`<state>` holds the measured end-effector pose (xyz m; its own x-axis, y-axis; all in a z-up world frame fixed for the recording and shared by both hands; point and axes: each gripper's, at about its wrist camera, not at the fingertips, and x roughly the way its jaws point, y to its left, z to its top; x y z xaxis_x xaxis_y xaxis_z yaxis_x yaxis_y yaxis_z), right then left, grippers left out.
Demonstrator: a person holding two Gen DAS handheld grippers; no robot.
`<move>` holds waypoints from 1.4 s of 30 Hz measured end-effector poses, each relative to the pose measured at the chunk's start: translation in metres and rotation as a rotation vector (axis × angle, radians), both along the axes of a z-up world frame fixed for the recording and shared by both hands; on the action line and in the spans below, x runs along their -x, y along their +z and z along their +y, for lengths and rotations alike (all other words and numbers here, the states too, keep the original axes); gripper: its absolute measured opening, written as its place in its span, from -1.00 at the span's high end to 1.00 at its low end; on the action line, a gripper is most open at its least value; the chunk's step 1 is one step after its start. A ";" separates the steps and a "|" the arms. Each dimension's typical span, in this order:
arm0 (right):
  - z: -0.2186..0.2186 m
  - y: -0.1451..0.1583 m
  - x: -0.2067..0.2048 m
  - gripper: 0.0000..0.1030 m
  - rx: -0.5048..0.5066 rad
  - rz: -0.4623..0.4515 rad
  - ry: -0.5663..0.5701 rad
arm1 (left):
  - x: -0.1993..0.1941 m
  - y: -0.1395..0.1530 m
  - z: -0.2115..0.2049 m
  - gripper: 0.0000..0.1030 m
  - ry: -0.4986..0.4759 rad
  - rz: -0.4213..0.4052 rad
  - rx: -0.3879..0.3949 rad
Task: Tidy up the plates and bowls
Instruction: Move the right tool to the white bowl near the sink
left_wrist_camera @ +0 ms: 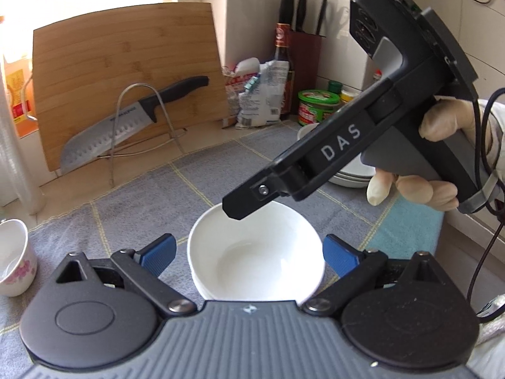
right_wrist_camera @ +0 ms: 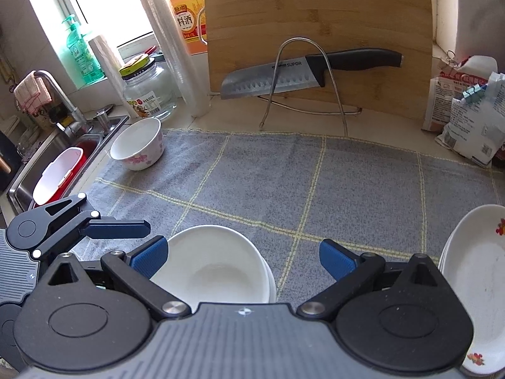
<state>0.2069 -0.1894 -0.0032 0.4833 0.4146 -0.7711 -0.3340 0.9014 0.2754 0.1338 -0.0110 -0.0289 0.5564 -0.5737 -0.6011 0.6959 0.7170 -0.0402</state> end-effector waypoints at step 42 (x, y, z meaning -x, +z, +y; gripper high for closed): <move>0.221 0.019 -0.083 -1.00 0.230 -0.070 0.117 | -0.105 -0.062 0.187 -0.93 0.495 -0.013 -0.102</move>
<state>0.2895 0.0313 0.0161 0.4979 0.2889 -0.8177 -0.4509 0.8916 0.0405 0.2388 0.1764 -0.0907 0.7544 -0.1781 -0.6318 0.2717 0.9609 0.0535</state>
